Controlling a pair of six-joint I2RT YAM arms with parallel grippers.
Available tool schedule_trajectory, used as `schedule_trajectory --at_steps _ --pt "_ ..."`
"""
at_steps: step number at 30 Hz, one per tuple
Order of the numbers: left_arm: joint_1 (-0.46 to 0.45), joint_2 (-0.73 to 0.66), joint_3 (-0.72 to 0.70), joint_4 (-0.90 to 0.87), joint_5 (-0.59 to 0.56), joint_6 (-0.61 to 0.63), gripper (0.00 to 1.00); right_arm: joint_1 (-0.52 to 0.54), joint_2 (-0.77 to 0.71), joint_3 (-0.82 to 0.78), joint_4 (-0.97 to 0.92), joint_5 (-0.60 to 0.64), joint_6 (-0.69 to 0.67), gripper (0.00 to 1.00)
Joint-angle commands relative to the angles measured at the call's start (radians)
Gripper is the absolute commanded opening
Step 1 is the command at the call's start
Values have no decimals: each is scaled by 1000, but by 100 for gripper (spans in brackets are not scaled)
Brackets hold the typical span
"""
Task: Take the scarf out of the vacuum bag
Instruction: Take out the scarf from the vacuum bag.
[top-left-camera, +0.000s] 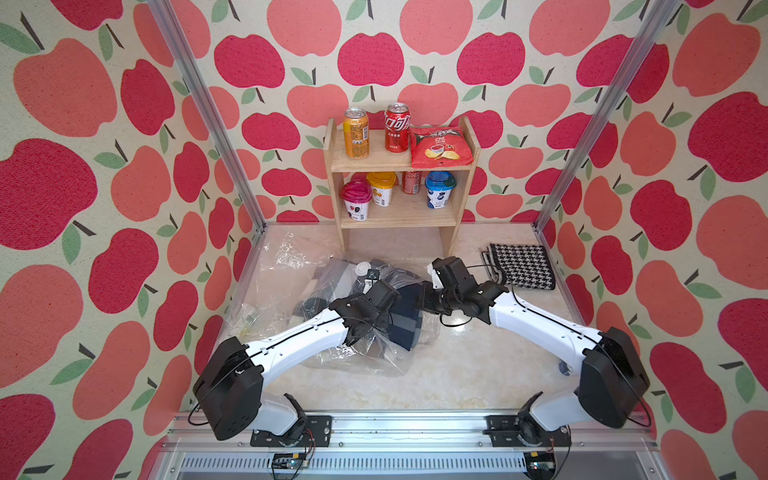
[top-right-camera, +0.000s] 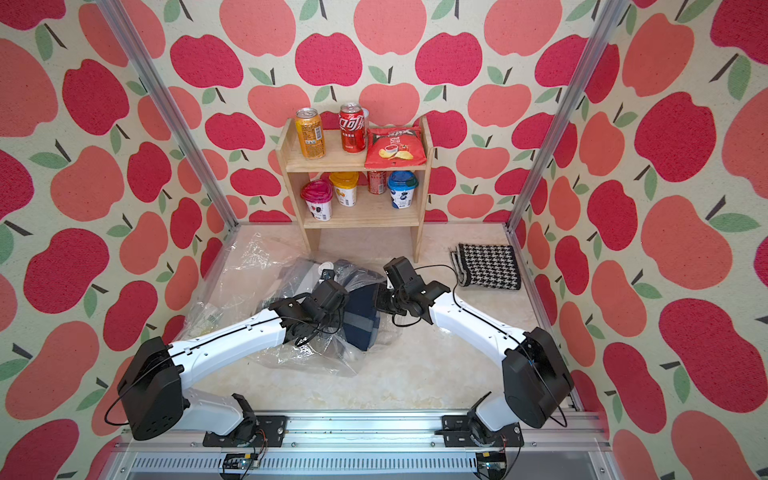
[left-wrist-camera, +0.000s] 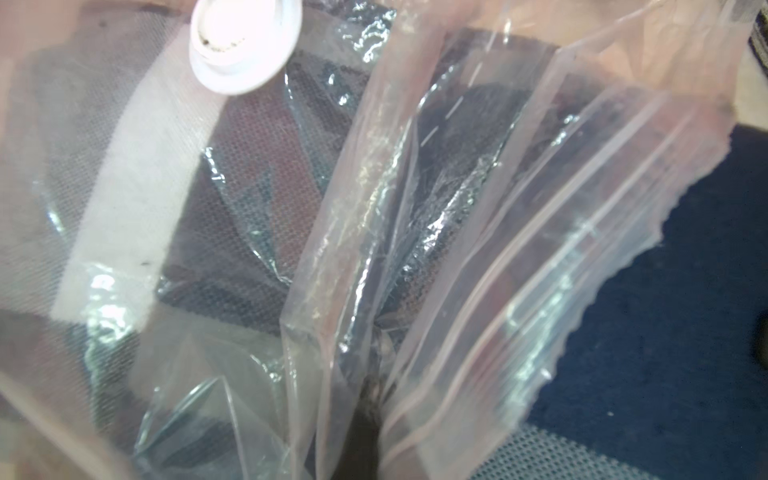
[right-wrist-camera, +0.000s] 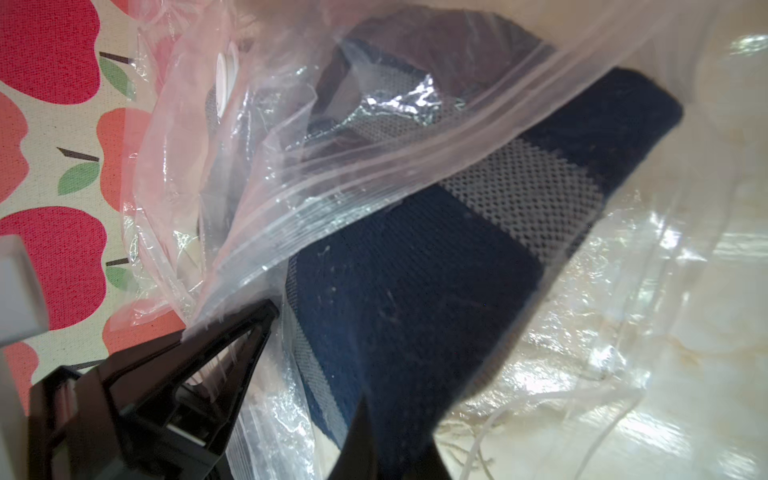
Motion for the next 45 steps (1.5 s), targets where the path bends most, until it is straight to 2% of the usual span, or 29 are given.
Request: schedule_trajectory --at_steps 1,10,23,31,35,45 --pt "15 22 16 3 -10 10 0 -59 -75 -44 -89 14 -61 0" --pt "43 26 5 34 5 24 0 -212 -148 -91 -203 -68 -154 0" --pt "56 26 0 39 20 35 0 -405 -166 -1 -325 -87 -279 0" --pt "59 23 3 38 23 40 0 -448 -79 133 -422 -34 -379 0" --pt "61 21 2 36 24 40 0 -454 -21 201 -514 41 -435 0" --pt "74 17 -10 35 30 40 0 -489 68 222 -730 125 -530 0"
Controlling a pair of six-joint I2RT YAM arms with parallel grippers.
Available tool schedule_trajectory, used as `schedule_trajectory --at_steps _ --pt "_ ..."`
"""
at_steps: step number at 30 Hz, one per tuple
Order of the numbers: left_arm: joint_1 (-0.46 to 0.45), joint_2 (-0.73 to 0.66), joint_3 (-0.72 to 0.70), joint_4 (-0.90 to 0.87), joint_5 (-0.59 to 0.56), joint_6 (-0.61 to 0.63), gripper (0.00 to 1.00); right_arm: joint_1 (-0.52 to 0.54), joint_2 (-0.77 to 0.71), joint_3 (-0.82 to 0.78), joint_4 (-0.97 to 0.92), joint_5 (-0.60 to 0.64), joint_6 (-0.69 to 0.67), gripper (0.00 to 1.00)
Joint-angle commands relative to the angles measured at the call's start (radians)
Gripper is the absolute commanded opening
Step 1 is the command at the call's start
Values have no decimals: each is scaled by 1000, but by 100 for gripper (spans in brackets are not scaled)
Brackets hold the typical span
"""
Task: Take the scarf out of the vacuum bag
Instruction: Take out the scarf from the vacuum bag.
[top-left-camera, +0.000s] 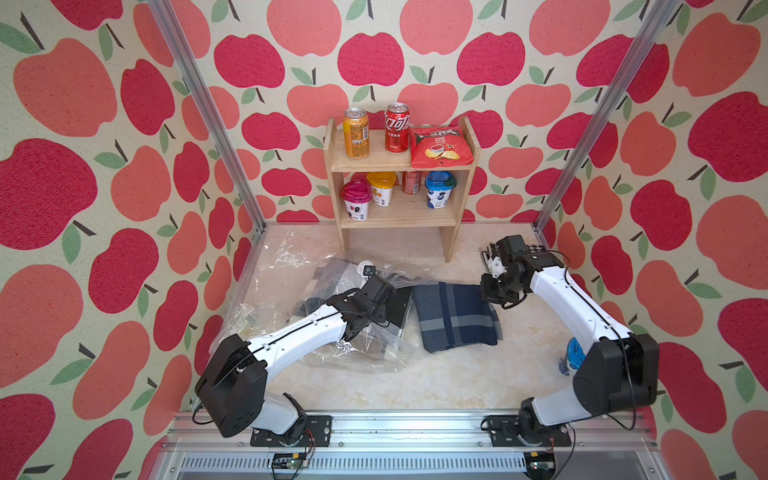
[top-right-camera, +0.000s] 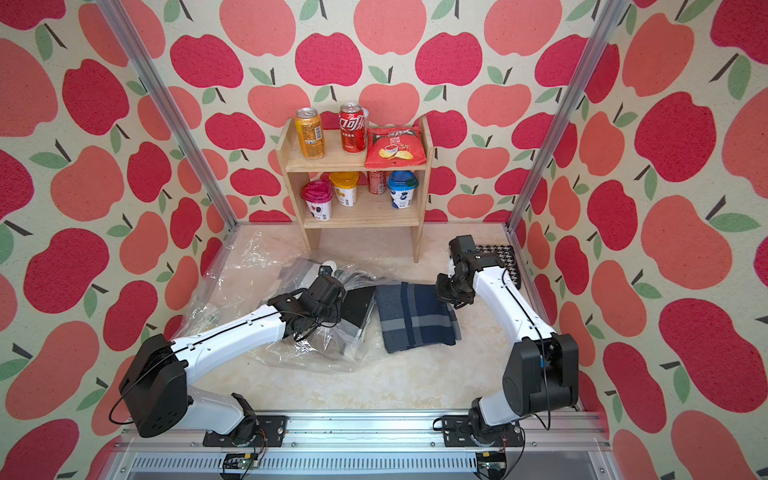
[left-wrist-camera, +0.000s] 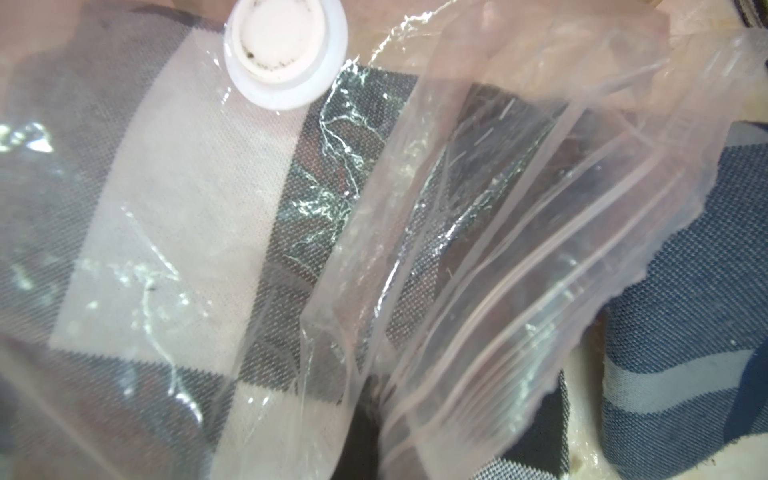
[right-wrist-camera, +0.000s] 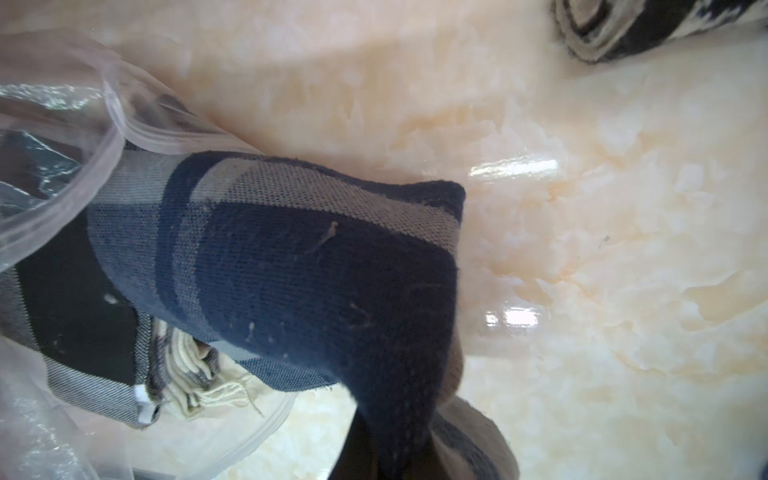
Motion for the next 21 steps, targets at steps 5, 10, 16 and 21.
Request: schedule_trajectory --at_steps 5,10,16,21 --pt "34 16 0 12 1 27 0 -5 53 -3 -197 78 -61 0" --pt "62 19 10 20 12 46 0 -4 95 -25 -274 124 -83 0" --pt "80 21 16 24 21 60 0 -3 106 -31 -277 151 -77 0" --pt "92 16 16 20 20 70 0 -8 112 -25 -268 173 -77 0"
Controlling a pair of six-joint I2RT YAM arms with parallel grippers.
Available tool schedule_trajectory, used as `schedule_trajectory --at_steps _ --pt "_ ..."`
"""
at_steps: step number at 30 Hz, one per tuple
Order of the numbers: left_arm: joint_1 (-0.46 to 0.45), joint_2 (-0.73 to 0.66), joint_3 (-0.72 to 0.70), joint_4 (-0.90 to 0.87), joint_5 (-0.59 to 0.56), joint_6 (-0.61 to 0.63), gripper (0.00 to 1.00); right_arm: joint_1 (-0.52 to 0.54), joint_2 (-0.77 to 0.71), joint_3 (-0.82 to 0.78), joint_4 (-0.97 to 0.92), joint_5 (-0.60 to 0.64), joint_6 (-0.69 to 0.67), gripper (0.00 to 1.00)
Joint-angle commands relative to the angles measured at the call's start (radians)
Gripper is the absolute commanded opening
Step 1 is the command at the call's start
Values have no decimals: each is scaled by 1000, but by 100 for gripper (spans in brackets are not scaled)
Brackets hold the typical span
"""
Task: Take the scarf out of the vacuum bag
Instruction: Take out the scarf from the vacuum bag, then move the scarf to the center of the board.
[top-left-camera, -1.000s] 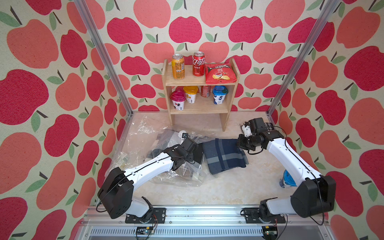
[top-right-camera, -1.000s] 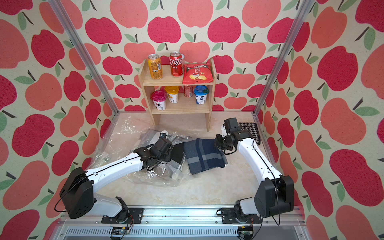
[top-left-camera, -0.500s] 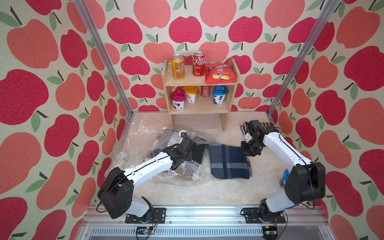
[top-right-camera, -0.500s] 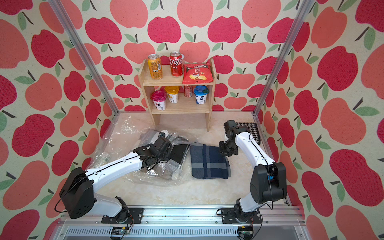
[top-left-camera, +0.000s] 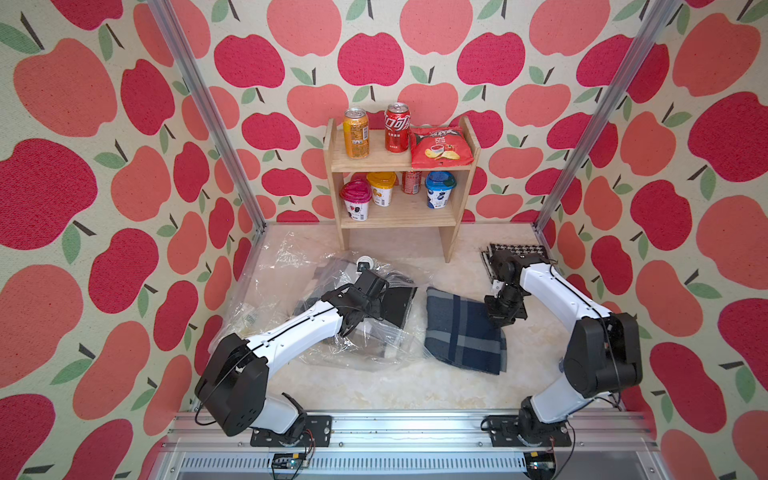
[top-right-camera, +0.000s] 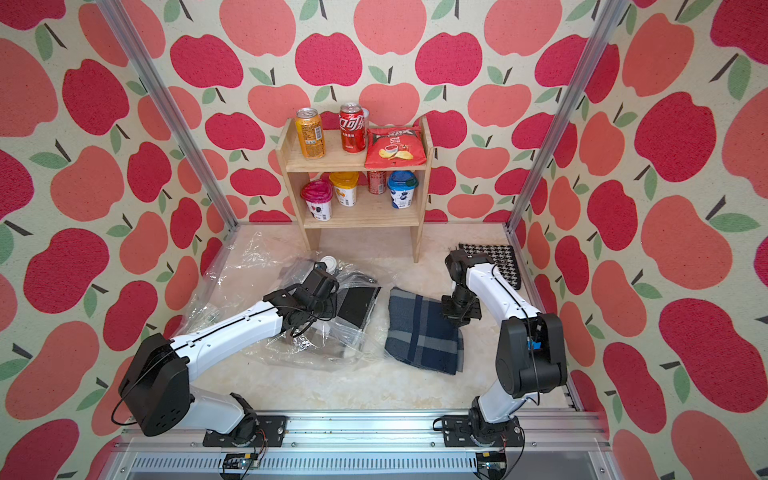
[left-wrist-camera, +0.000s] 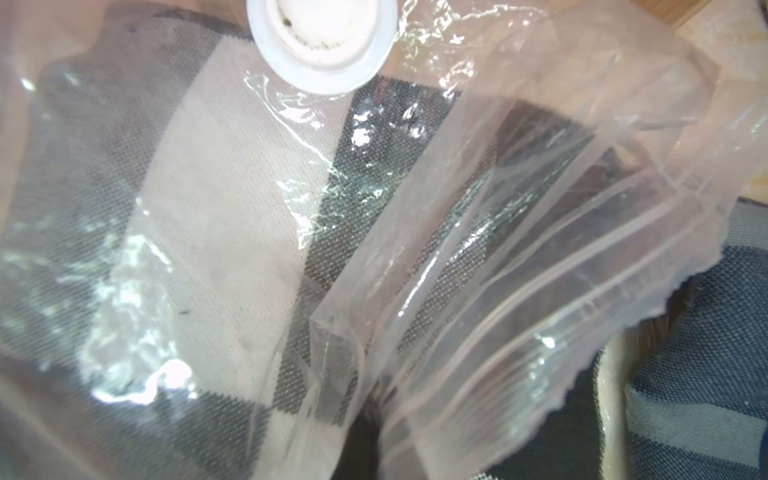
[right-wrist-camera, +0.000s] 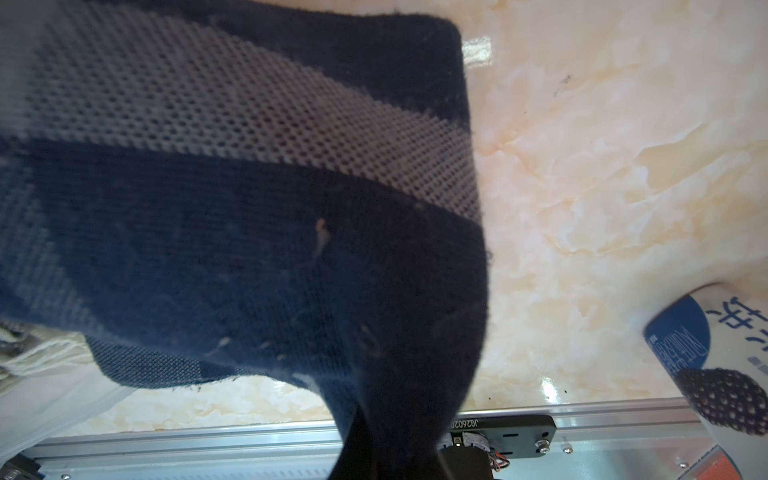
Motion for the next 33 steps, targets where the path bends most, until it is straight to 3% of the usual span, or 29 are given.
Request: schedule_trajectory --at_steps 1,10,22,33 --pt "26 8 15 5 -16 35 0 -8 18 3 -49 60 -18 0" --pt "125 -39 6 -20 2 53 0 -34 80 47 -76 177 -36 0" --pt "134 -58 30 -86 -32 39 0 -39 191 126 -129 424 -96 0" --pt "165 -105 30 -118 -32 47 0 -46 244 124 -118 423 -89 0"
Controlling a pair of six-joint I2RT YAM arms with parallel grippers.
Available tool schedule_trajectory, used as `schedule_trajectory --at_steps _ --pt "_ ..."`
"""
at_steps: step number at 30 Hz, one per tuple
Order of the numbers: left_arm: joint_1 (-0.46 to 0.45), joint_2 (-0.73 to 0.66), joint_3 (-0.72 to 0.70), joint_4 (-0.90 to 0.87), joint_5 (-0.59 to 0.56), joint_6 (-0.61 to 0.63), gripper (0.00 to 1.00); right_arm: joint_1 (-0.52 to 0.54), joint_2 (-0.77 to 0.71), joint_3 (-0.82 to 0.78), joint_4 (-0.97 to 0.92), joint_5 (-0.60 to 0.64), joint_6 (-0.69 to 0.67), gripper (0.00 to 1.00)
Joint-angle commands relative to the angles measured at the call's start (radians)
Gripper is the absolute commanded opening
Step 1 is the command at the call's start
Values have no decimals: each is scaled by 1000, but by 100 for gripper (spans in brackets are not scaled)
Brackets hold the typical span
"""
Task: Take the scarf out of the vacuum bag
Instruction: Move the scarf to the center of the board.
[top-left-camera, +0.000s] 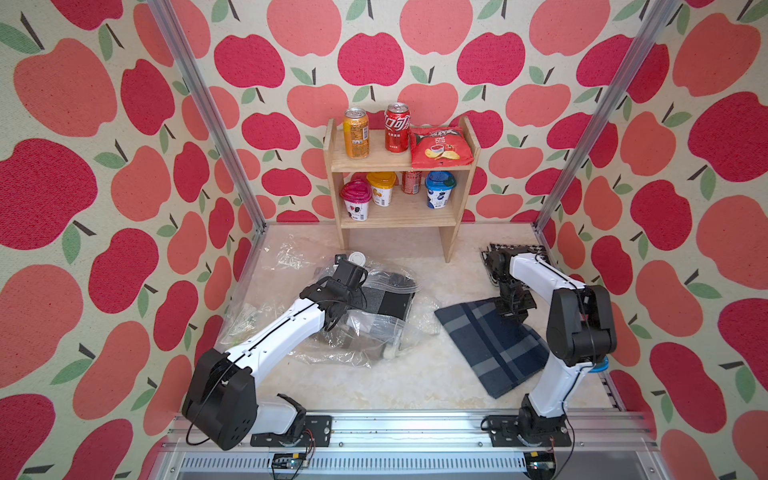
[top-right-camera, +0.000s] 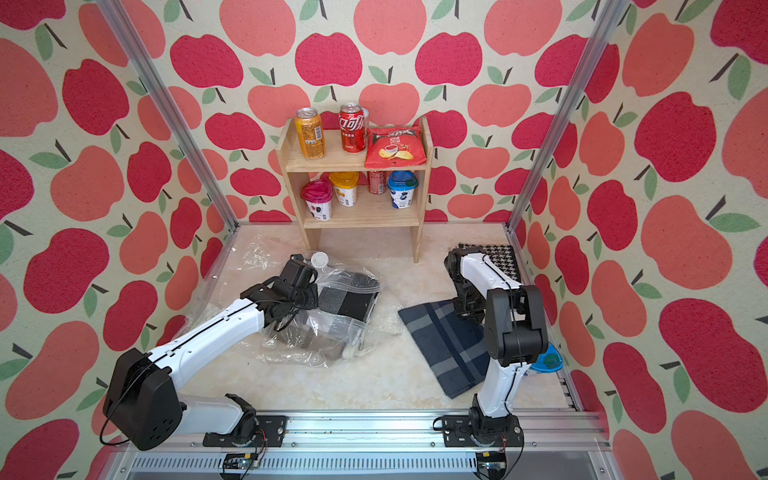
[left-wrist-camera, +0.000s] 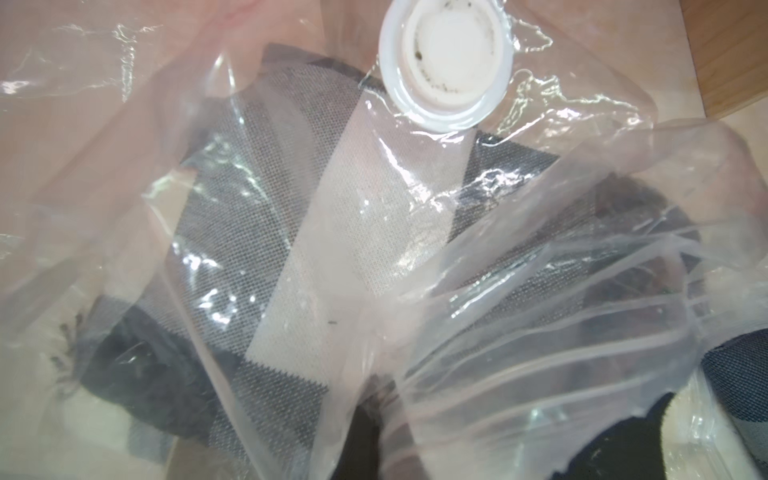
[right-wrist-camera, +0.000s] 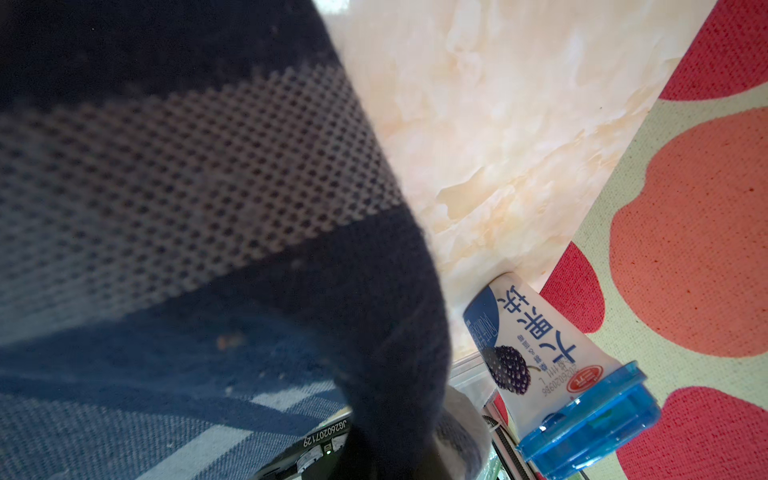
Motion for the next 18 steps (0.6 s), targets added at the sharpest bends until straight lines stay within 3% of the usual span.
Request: schedule_trajectory --at_steps 1,10,18 --pt "12 -18 25 -42 -35 21 0 -7 16 9 -26 42 -7 0" --pt "11 -24 28 -44 -14 19 0 -2 73 8 45 297 -60 0" --pt "10 -20 32 -46 -4 13 0 37 95 -10 307 351 -294 0"
